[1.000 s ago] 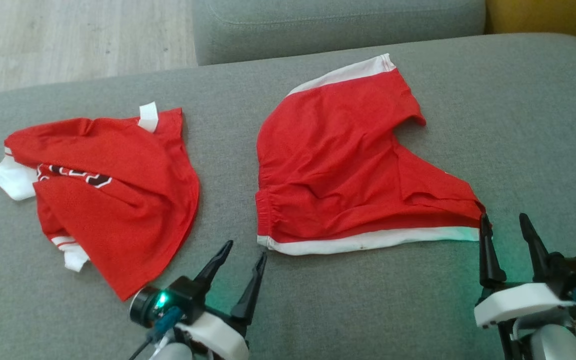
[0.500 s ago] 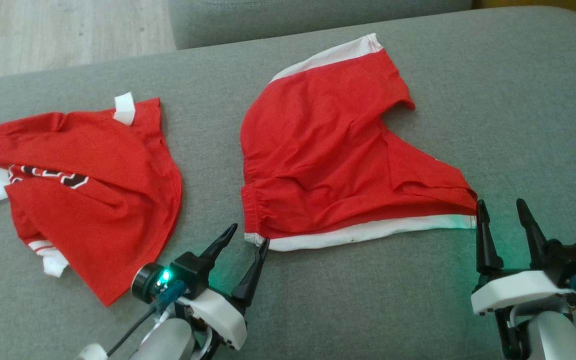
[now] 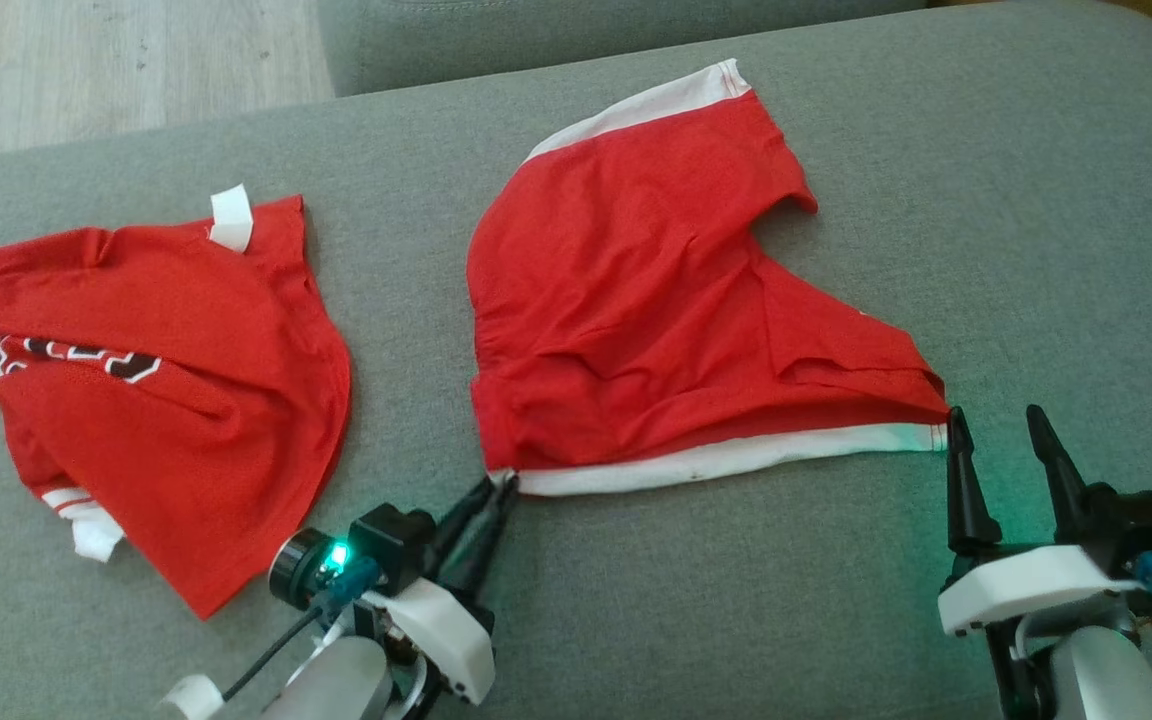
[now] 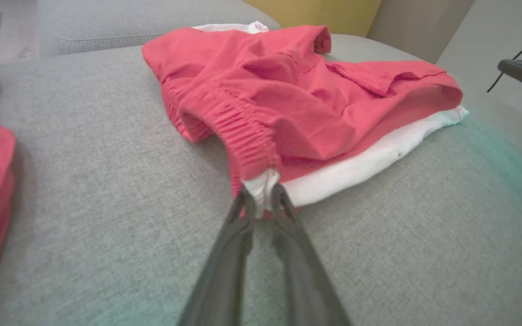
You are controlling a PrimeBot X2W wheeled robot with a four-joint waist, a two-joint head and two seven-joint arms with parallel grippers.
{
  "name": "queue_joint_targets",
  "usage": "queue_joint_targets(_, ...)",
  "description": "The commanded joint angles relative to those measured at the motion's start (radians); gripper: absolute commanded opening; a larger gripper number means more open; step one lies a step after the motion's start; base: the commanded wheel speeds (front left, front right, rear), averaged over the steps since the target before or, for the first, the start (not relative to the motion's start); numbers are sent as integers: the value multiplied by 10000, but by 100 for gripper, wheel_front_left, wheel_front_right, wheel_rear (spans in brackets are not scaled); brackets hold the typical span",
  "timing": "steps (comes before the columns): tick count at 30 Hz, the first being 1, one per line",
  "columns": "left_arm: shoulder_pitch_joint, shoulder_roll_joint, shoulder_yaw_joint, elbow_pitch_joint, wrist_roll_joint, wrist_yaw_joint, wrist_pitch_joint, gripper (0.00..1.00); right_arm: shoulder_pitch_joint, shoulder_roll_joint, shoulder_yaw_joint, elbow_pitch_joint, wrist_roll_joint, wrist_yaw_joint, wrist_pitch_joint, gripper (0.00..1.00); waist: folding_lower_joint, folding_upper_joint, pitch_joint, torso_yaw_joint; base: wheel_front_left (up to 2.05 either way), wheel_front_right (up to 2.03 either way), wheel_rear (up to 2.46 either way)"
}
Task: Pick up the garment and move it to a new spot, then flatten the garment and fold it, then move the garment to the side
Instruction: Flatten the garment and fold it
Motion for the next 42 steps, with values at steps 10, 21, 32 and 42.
queue_joint_targets(10,-509,305,198,-377,-172,15,-519,0,-244,-82,51,281,-229,-7,579,100,0,0,-67,117,0,0,0)
queue_joint_targets(21,-386,344,134,-875,-154,142,-662,0,-489,-82,269,1117,-514,-7,1396,100,0,0,-159,370,0,0,0)
queue_joint_targets(32,-379,435,-6,-1243,-167,225,-564,0,-1127,-81,377,1942,-453,-7,1418,100,0,0,-55,547,0,0,0)
queue_joint_targets(42,-320,554,-83,-1417,-217,325,-476,0,-1313,-81,500,2546,-300,-7,1318,0,0,0,-112,507,0,0,0)
